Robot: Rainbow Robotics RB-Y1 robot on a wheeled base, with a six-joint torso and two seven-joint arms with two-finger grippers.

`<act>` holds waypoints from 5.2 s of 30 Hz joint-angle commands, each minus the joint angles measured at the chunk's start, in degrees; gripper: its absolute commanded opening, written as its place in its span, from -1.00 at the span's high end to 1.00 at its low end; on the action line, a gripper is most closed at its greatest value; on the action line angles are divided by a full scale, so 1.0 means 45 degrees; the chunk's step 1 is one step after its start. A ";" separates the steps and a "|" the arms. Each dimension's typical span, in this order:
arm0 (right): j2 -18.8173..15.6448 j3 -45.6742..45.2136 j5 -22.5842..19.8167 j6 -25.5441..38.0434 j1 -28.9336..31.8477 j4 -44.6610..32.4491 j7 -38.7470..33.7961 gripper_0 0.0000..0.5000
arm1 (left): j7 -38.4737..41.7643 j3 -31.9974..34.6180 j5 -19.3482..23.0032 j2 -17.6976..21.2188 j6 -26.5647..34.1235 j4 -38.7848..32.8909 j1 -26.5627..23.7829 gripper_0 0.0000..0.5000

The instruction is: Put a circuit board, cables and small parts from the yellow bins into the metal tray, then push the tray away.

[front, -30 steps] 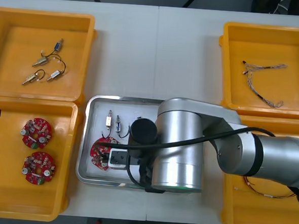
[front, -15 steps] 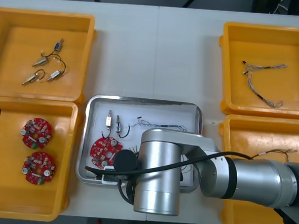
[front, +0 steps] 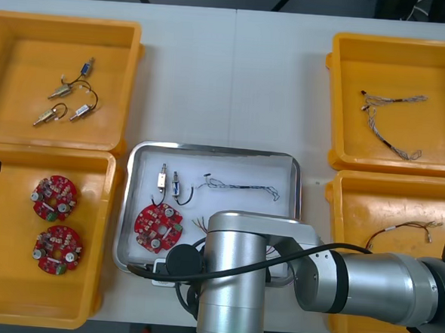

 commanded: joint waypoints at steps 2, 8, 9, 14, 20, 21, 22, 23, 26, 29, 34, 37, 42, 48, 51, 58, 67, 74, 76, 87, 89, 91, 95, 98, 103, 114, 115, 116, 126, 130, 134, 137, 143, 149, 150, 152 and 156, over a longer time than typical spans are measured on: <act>0.0365 0.0208 0.0269 -0.0139 0.0166 -0.0110 0.0211 0.13 | -0.1025 0.0079 -0.0134 0.0304 -0.0121 -0.0267 0.0175 -1.00; 0.0326 0.0189 0.0464 -0.0159 0.0166 -0.0110 0.0133 0.94 | -0.1025 0.0079 -0.0134 0.0304 -0.0121 -0.0267 0.0175 -1.00; 0.0307 0.0189 0.0523 -0.0159 0.0146 -0.0110 0.0113 0.95 | -0.1025 0.0079 -0.0134 0.0304 -0.0121 -0.0267 0.0175 -1.00; -0.0045 0.0169 0.0992 -0.0159 -0.0108 -0.0110 0.0055 1.00 | -0.1025 0.0079 -0.0134 0.0304 -0.0121 -0.0267 0.0175 -1.00; -0.0611 -0.0046 0.0952 -0.0159 -0.1123 -0.0208 -0.0004 1.00 | -0.1025 0.0079 -0.0134 0.0304 -0.0121 -0.0267 0.0175 -1.00; -0.0689 -0.0182 0.0894 -0.0159 -0.1299 -0.0227 -0.0023 1.00 | -0.1025 0.0079 -0.0134 0.0304 -0.0121 -0.0267 0.0175 -1.00; -0.0748 -0.0241 0.0855 -0.0159 -0.1397 -0.0227 -0.0043 1.00 | -0.1025 0.0079 -0.0134 0.0304 -0.0121 -0.0267 0.0175 -1.00; -0.0845 -0.0397 0.0816 -0.0159 -0.1592 -0.0227 -0.0043 1.00 | -0.1025 0.0079 -0.0134 0.0304 -0.0121 -0.0267 0.0175 -1.00; -0.1099 -0.0729 0.0699 -0.0159 -0.2139 -0.0227 -0.0043 1.00 | -0.1025 0.0079 -0.0134 0.0304 -0.0121 -0.0267 0.0175 -1.00; -0.1392 -0.1022 0.0581 -0.0159 -0.2608 -0.0227 -0.0043 1.00 | -0.1025 0.0079 -0.0134 0.0304 -0.0121 -0.0267 0.0175 -1.00; -0.1705 -0.1589 0.0288 -0.0178 -0.3233 0.0046 0.0113 1.00 | -0.1025 0.0079 -0.0134 0.0304 -0.0121 -0.0267 0.0175 -1.00; -0.1881 -0.1628 0.0210 -0.0354 -0.3740 0.0417 0.0250 1.00 | -0.1025 0.0079 -0.0134 0.0304 -0.0121 -0.0267 0.0175 -1.00; -0.1822 -0.1608 0.0210 -0.0745 -0.4541 0.1589 0.0621 1.00 | -0.1025 0.0079 -0.0134 0.0304 -0.0121 -0.0267 0.0175 -1.00; -0.1685 -0.1628 0.0191 -0.2366 -0.5108 0.3288 0.1129 1.00 | -0.1025 0.0079 -0.0134 0.0304 -0.0121 -0.0267 0.0175 -1.00; -0.1705 -0.1608 0.0210 -0.3089 -0.5303 0.4070 0.1539 1.00 | -0.1025 0.0079 -0.0134 0.0304 -0.0121 -0.0267 0.0175 -1.00; -0.1685 -0.1608 -0.0102 -0.4358 -0.6006 0.5925 0.3121 1.00 | -0.1025 0.0079 -0.0134 0.0304 -0.0121 -0.0267 0.0175 -1.00; -0.1275 -0.1628 -0.1098 -0.6878 -0.6944 0.8855 0.4274 1.00 | -0.1025 0.0079 -0.0134 0.0304 -0.0121 -0.0267 0.0175 -1.00; -0.1080 -0.1628 -0.1196 -0.8577 -0.7178 1.0046 0.4449 1.00 | -0.1025 0.0079 -0.0134 0.0304 -0.0121 -0.0267 0.0175 -1.00; -0.1041 -0.1628 -0.1196 -0.8831 -0.7256 1.0202 0.4488 1.00 | -0.1025 0.0079 -0.0134 0.0304 -0.0121 -0.0267 0.0175 -1.00; -0.0904 -0.1628 -0.1196 -0.9573 -0.7373 1.0573 0.4567 1.00 | -0.1025 0.0079 -0.0134 0.0304 -0.0121 -0.0267 0.0175 -1.00; -0.0904 -0.1608 -0.1196 -0.9475 -0.7373 1.0573 0.4527 1.00 | -0.1025 0.0079 -0.0134 0.0304 -0.0121 -0.0267 0.0175 -1.00; -0.0924 -0.1628 -0.1196 -0.9339 -0.7373 1.0573 0.4527 0.84 | -0.1025 0.0079 -0.0134 0.0304 -0.0121 -0.0267 0.0175 -1.00; -0.0924 -0.1647 -0.1215 -0.9065 -0.7412 1.0554 0.4449 -0.73 | -0.1025 0.0079 -0.0134 0.0304 -0.0121 -0.0267 0.0175 -1.00; -0.0924 -0.1940 -0.1215 -0.8928 -0.7373 1.0554 0.4352 -1.00 | -0.1025 0.0079 -0.0134 0.0304 -0.0121 -0.0267 0.0175 -1.00; -0.0943 -0.3034 -0.1196 -0.7542 -0.7412 1.0066 0.4410 -1.00 | -0.1025 0.0079 -0.0134 0.0304 -0.0121 -0.0267 0.0175 -1.00; -0.1490 -0.6198 -0.1645 -0.2249 -0.7237 0.7312 0.3590 -1.00 | -0.1025 0.0079 -0.0134 0.0304 -0.0121 -0.0267 0.0175 -1.00; -0.1568 -0.6511 -0.1880 -0.1780 -0.7217 0.7038 0.3317 -1.00 | -0.1025 0.0079 -0.0134 0.0304 -0.0121 -0.0267 0.0175 -1.00; -0.1666 -0.6823 -0.2114 -0.1331 -0.7158 0.6784 0.2965 -1.00 | -0.1025 0.0079 -0.0134 0.0304 -0.0121 -0.0267 0.0175 -1.00; -0.2603 -0.8991 -0.3481 0.1247 -0.6162 0.4636 -0.0863 -1.00 | -0.1025 0.0079 -0.0134 0.0304 -0.0121 -0.0267 0.0175 -1.00; -0.3131 -0.9597 -0.3911 0.2224 -0.5674 0.3796 -0.2738 -1.00 | -0.1025 0.0079 -0.0134 0.0304 -0.0121 -0.0267 0.0175 -1.00; -0.3697 -0.9811 -0.3950 0.2966 -0.5069 0.2995 -0.4594 -1.00 | -0.1025 0.0079 -0.0134 0.0304 -0.0121 -0.0267 0.0175 -1.00; -0.4205 -1.0124 -0.4360 0.3181 -0.4600 0.2644 -0.5766 -1.00 | -0.1025 0.0079 -0.0134 0.0304 -0.0121 -0.0267 0.0175 -1.00; -0.5338 -1.1511 -0.5923 0.3689 -0.3643 0.2448 -0.7426 -1.00 | -0.1025 0.0079 -0.0134 0.0304 -0.0121 -0.0267 0.0175 -1.00; -0.6510 -1.2878 -0.6997 0.3719 -0.2451 0.1823 -0.8734 -1.00 | -0.1025 0.0079 -0.0134 0.0304 -0.0121 -0.0267 0.0175 -1.00; -0.6724 -1.3151 -0.7133 0.3719 -0.2158 0.1706 -0.8949 -1.00 | -0.1025 0.0079 -0.0134 0.0304 -0.0121 -0.0267 0.0175 -1.00; -0.7095 -1.3561 -0.7270 0.3719 -0.1651 0.1433 -0.9066 -1.00 | -0.1025 0.0079 -0.0134 0.0304 -0.0121 -0.0267 0.0175 -1.00; -0.7623 -1.4675 -0.7329 0.3719 -0.0264 0.0632 -0.9105 -1.00 | -0.1025 0.0079 -0.0134 0.0304 -0.0121 -0.0267 0.0175 -1.00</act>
